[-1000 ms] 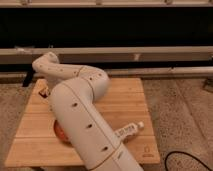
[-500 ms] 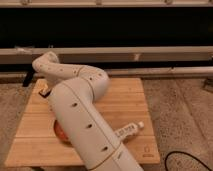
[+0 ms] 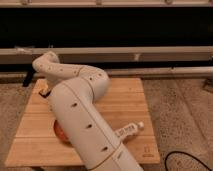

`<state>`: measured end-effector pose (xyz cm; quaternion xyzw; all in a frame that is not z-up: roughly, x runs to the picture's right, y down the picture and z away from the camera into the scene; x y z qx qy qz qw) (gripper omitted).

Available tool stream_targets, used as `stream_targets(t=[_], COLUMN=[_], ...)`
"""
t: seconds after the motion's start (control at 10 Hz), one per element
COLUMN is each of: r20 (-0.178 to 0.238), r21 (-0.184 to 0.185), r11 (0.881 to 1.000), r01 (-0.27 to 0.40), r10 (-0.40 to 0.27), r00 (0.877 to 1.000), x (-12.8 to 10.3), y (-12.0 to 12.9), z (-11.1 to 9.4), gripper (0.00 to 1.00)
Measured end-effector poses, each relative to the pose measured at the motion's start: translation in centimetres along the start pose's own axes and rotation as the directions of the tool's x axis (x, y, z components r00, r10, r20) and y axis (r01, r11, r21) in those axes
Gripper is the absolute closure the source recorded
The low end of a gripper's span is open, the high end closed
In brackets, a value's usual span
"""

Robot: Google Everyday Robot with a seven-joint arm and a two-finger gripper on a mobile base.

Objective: Wipe the white sponge on the table

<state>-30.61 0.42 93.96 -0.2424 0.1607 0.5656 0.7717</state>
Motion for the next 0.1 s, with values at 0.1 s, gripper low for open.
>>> stream_targets(t=[0.1], r20=[0.000], r21=[0.001], r11=[1.000], r01=[0.001], r10=[-0.001], r00=[1.000], x=[-0.01], y=[-0.03], z=[0.02], gripper=[0.03])
